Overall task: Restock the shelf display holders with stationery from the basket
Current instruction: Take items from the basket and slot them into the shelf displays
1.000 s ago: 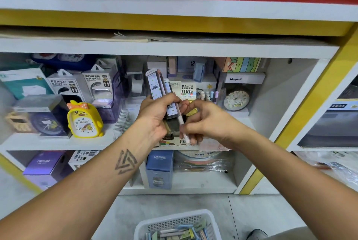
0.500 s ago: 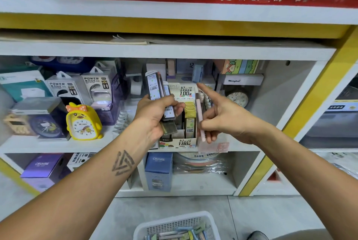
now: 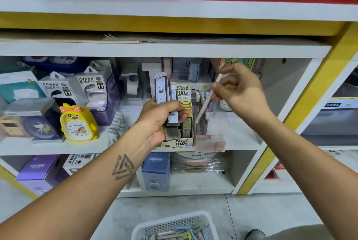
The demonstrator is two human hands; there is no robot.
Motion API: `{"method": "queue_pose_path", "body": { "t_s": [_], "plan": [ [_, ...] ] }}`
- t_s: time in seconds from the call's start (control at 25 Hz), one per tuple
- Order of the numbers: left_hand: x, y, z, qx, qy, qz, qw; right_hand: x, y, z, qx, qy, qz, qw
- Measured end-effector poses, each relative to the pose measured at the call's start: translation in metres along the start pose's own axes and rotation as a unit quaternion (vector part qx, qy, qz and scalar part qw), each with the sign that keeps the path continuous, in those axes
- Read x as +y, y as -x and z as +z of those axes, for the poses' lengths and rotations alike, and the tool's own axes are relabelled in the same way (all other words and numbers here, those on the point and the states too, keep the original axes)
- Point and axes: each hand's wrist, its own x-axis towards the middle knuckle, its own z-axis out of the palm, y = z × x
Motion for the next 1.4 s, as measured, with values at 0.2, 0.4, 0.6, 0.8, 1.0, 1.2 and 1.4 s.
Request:
{"method": "queue_pose_path", "body": {
  "t_s": [0.2, 0.4, 0.6, 0.8, 1.0, 1.2, 1.4],
  "plan": [
    [-0.002, -0.004, -0.006, -0.008, -0.023, -0.019, 1.000, 0.016, 0.001, 0.016, -0.038, 0.283, -0.130, 0.949],
    [0.000, -0.005, -0.013, -0.035, -0.025, -0.052, 0.998, 0.027, -0.001, 0.023, -0.042, 0.392, -0.111, 0.912],
    [0.004, -0.003, -0.015, -0.060, 0.002, -0.079, 0.995, 0.023, 0.001, 0.029, -0.075, 0.372, -0.083, 0.921],
    [0.008, 0.002, -0.016, -0.098, 0.007, -0.099, 0.990, 0.020, 0.000, 0.031, -0.084, 0.366, -0.065, 0.925],
    [0.013, 0.007, -0.021, -0.121, 0.025, -0.094, 0.988, 0.025, -0.007, 0.038, -0.132, 0.489, -0.056, 0.860],
    [0.017, 0.010, -0.026, -0.115, 0.067, -0.113, 0.985, 0.008, -0.007, 0.051, -0.098, 0.279, 0.036, 0.955],
    [0.022, 0.010, -0.034, -0.074, 0.017, -0.092, 0.993, -0.008, 0.002, 0.070, -0.164, -0.090, 0.212, 0.959]
  ]
}}
